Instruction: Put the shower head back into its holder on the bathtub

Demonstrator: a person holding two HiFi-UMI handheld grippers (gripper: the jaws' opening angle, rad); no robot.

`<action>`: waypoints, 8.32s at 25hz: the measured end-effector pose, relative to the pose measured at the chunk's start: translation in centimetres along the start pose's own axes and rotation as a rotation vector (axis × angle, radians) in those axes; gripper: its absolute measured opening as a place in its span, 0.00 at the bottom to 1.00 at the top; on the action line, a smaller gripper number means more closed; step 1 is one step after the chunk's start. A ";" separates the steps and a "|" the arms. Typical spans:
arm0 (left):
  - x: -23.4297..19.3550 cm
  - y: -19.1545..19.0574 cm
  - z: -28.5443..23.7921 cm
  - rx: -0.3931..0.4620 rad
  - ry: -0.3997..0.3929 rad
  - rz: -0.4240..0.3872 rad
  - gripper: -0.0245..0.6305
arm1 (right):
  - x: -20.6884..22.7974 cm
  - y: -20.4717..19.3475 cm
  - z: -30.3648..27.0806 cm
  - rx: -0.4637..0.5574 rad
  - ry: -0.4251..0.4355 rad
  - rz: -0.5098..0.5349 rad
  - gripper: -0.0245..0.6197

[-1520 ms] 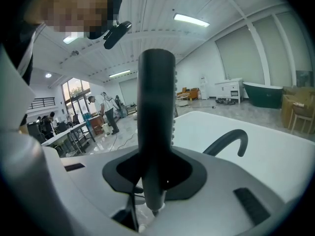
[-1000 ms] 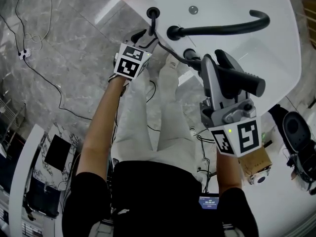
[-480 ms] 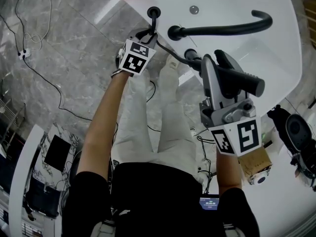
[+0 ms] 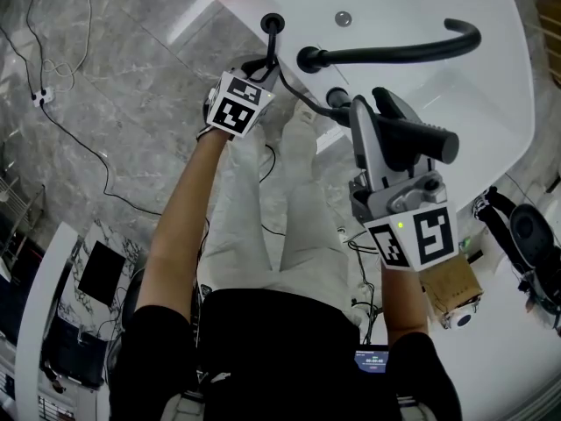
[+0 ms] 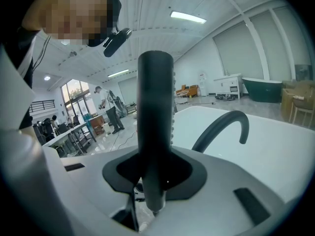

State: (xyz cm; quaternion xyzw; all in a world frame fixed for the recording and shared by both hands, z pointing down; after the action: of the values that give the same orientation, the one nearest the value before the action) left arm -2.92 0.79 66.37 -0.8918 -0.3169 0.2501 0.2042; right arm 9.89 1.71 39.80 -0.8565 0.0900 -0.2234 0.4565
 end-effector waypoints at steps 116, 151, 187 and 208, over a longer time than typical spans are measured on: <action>-4.2 7.2 5.4 0.049 0.080 0.161 0.36 | -1.5 0.9 -3.7 -0.048 0.083 0.014 0.21; -6.1 2.2 4.5 -0.054 0.121 -0.032 0.15 | -2.8 -0.5 -5.3 -0.081 0.090 0.052 0.21; -2.5 9.7 7.8 -0.137 0.065 -0.108 0.15 | -0.8 1.3 -4.1 -0.073 0.068 0.028 0.21; -3.8 6.1 5.9 -0.272 0.051 -0.077 0.14 | -0.4 0.1 -4.7 -0.092 0.082 0.015 0.21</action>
State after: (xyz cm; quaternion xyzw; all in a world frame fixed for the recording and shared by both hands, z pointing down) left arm -6.04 -4.89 59.70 -0.9044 -0.3768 0.1741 0.0987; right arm 7.42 -1.68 41.85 -0.8661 0.1253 -0.2506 0.4141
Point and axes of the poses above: the fingertips, and each gripper's own axes: z backward along the fingers, x to its right, y out of its top, the point moved 3 cm from there along z, backward along the fingers, and after that the axes turned 2 degrees about -x, right-handed, at the moved point
